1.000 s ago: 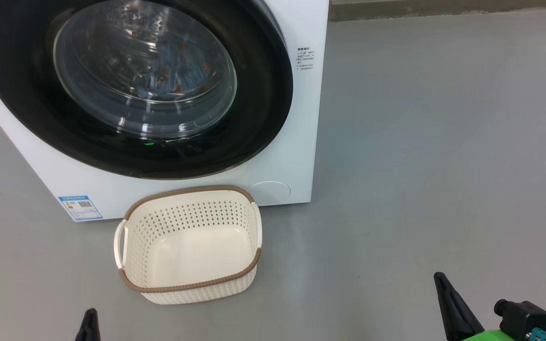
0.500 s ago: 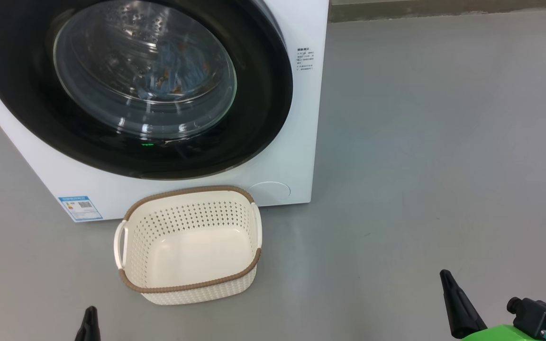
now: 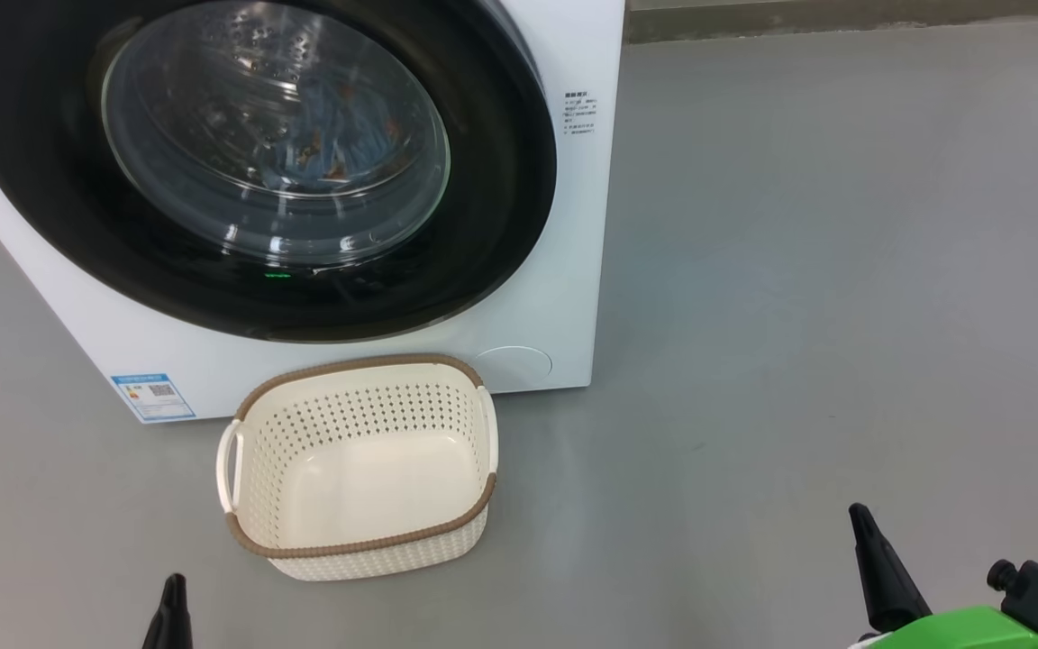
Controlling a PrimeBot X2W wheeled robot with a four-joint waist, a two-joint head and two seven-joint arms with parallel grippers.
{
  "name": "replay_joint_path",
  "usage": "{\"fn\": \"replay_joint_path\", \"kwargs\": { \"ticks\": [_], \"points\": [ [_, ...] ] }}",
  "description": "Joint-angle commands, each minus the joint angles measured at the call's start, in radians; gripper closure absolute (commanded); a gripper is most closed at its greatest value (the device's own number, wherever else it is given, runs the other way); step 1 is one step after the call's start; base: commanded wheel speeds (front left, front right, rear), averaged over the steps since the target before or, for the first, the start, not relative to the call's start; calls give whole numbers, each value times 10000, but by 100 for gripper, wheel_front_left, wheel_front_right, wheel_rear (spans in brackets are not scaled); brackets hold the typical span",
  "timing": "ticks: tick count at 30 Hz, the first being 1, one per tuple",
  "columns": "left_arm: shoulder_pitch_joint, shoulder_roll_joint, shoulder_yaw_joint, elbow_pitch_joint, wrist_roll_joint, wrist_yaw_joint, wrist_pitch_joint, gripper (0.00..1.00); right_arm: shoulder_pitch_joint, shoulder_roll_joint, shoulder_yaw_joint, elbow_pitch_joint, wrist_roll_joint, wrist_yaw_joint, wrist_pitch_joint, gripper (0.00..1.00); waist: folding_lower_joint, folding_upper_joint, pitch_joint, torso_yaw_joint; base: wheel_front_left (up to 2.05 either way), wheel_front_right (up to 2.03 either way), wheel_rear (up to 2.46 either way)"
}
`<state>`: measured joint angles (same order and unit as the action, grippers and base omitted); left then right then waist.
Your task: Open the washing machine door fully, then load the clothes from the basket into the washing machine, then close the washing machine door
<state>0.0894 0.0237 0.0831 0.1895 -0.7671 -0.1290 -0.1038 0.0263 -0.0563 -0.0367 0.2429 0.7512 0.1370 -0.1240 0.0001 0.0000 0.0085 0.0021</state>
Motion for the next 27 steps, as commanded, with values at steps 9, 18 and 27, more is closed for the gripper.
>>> {"fn": "replay_joint_path", "kwargs": {
  "ticks": [9,18,27],
  "points": [
    [-683,192,184,-89,-1187,-9,326,100,-563,-126,12,-198,1274,-31,281,100,-1,0,-7,-3,0,0,0],
    [-868,203,203,3,-2221,-10,592,100,-670,-136,-50,-170,2362,-36,540,100,-1,0,-14,-5,0,0,0],
    [-1053,213,223,95,-3256,-11,857,100,-777,-142,-116,-141,3446,-40,803,100,-1,0,-20,-8,0,0,0]
  ]
}}
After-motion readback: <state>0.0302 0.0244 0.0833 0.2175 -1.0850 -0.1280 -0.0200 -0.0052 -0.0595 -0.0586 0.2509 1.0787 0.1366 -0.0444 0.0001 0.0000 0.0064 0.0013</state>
